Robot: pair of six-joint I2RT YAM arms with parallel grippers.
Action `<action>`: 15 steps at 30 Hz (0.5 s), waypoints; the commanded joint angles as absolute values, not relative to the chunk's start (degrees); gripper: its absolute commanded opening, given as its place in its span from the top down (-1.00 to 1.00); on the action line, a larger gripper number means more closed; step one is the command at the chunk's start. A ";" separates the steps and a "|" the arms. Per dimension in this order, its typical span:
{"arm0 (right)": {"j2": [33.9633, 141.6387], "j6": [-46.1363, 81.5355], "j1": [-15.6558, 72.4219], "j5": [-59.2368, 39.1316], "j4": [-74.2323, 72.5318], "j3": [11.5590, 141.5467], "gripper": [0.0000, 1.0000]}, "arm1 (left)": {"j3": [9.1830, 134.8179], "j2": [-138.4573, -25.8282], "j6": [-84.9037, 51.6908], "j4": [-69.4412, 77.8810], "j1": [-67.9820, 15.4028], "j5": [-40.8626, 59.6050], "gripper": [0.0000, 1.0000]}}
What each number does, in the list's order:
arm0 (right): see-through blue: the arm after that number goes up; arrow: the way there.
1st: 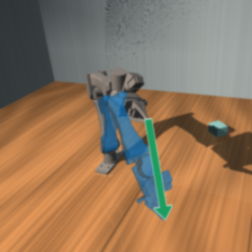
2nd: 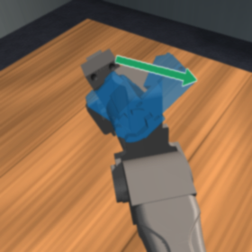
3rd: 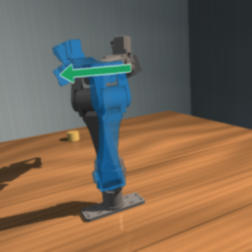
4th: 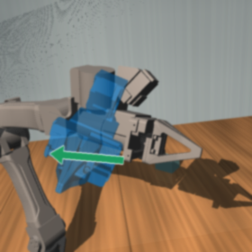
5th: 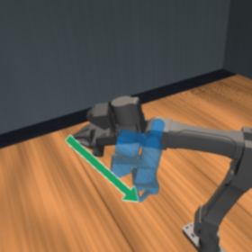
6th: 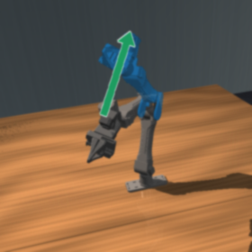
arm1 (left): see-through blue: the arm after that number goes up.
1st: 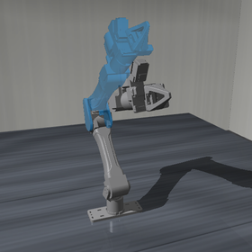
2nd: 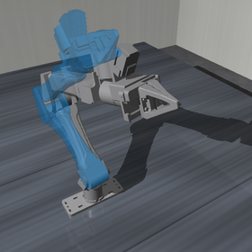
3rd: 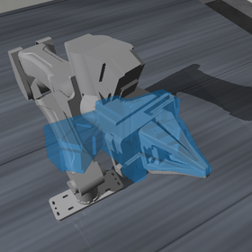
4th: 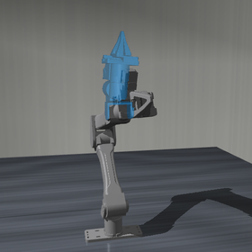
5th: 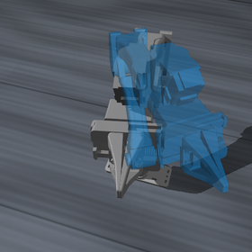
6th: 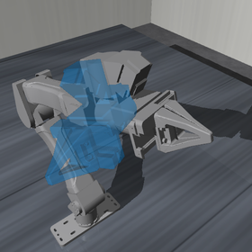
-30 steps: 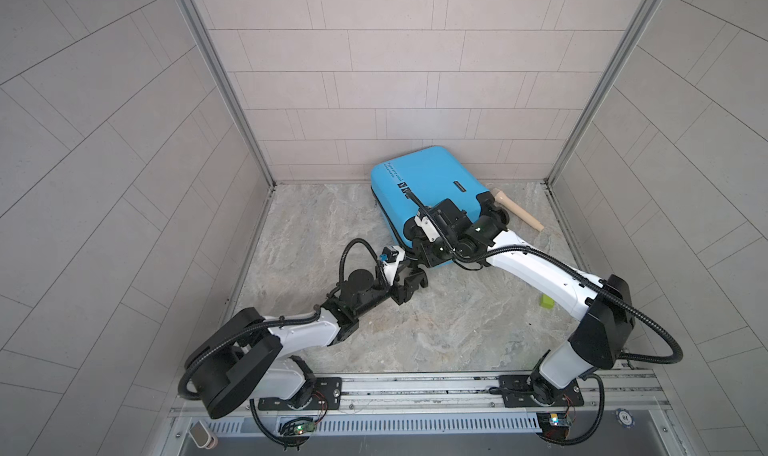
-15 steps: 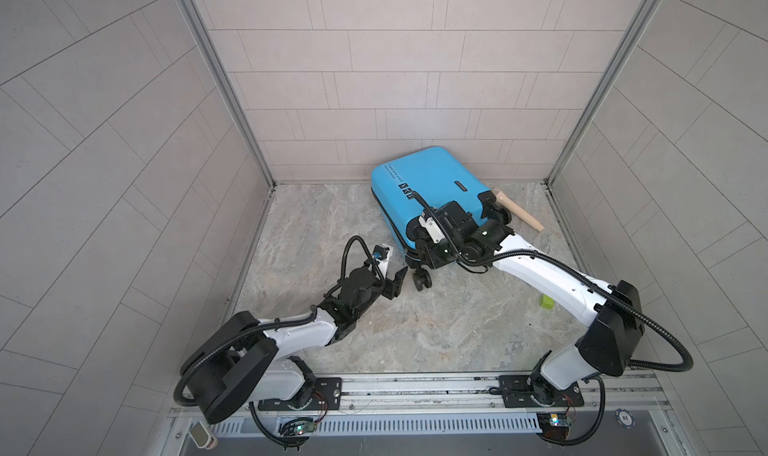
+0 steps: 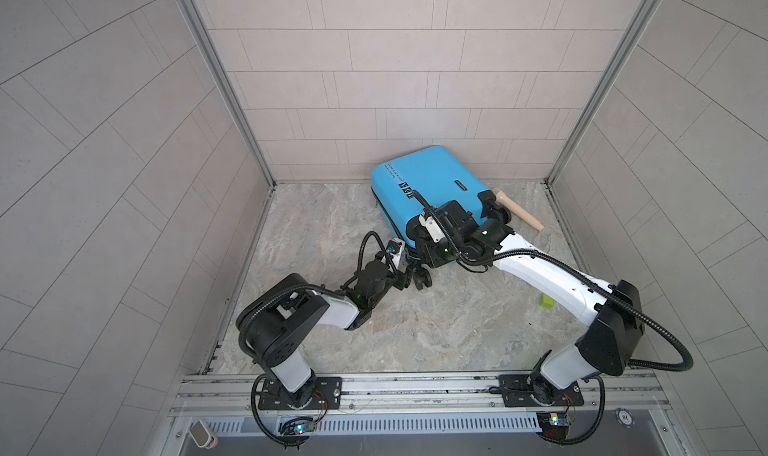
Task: Pack the luggage
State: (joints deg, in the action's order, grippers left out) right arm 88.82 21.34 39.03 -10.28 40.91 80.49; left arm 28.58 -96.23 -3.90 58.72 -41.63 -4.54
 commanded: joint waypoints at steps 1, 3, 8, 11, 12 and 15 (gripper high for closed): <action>83.72 21.20 39.20 -10.52 33.30 83.06 1.00 | 31.44 -98.02 -2.26 63.47 -40.52 -6.57 -0.47; 83.59 21.23 39.23 -10.59 33.35 82.97 1.00 | 31.55 -98.92 -2.20 64.79 -39.98 -6.01 -0.39; 83.41 21.18 39.21 -10.62 33.53 82.80 1.00 | 31.38 -99.43 -2.29 68.58 -38.88 -3.25 0.06; 83.27 21.12 39.36 -10.59 33.64 82.71 1.00 | 31.64 -98.80 -2.34 69.18 -38.29 -1.82 0.28; 83.16 21.12 39.29 -10.59 33.62 82.62 1.00 | 31.77 -98.49 -2.42 69.08 -38.15 -1.40 0.33; 82.89 21.09 39.35 -10.63 33.57 82.38 1.00 | 32.08 -97.84 -2.80 68.75 -37.45 0.76 0.48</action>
